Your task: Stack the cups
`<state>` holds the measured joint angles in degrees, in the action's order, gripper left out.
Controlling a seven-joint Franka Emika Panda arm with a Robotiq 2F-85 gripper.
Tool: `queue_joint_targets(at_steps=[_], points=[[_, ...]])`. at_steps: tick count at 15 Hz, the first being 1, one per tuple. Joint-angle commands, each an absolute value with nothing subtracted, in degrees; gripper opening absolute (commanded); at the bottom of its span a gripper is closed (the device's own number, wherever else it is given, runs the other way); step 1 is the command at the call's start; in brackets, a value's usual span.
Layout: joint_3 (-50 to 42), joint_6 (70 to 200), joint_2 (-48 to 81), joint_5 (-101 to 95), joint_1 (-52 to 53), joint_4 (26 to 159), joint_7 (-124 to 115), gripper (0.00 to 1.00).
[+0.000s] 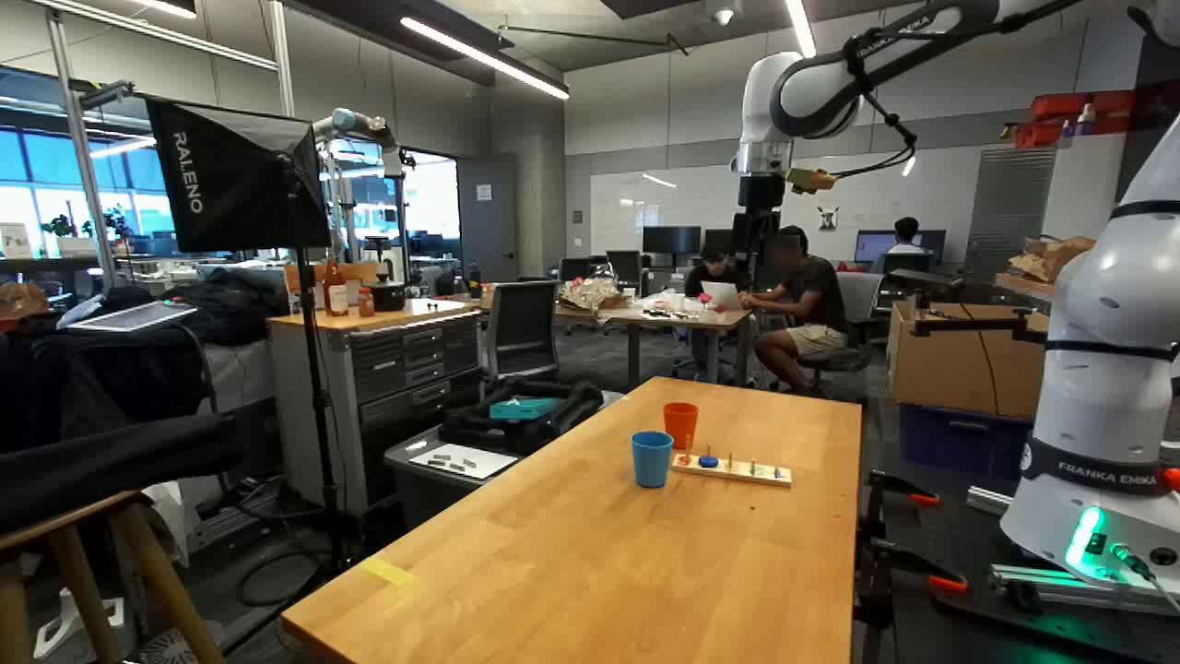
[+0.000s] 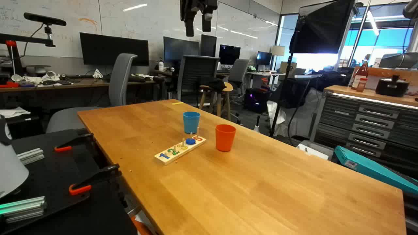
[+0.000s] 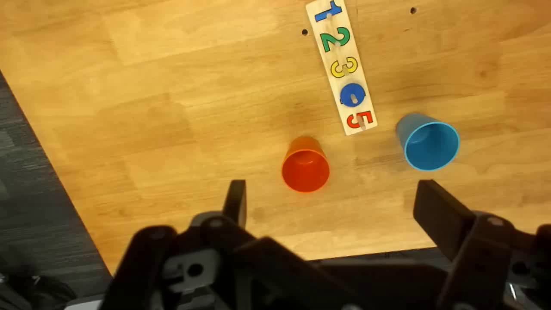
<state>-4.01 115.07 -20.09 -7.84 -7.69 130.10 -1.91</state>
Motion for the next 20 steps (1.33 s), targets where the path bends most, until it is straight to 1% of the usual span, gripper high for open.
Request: queue_joint_targets(at_steps=[1, 5, 9, 12, 15, 20], points=[[-4.4, 114.9, -20.1, -8.0, -7.3, 129.8, -2.0, 1.00], [-3.8, 116.3, -20.0, -8.6, -7.2, 130.2, -2.8, 1.00], [1.7, 126.7, -15.3, -13.0, -4.5, 134.0, -6.5, 1.00], [6.6, 133.1, -7.8, -18.4, -2.2, 134.2, -12.3, 1.00], [9.8, 136.2, 1.7, -26.1, 0.5, 131.1, -21.0, 1.00], [6.8, 136.2, 15.5, -33.6, 6.3, 123.8, -27.7, 1.00]])
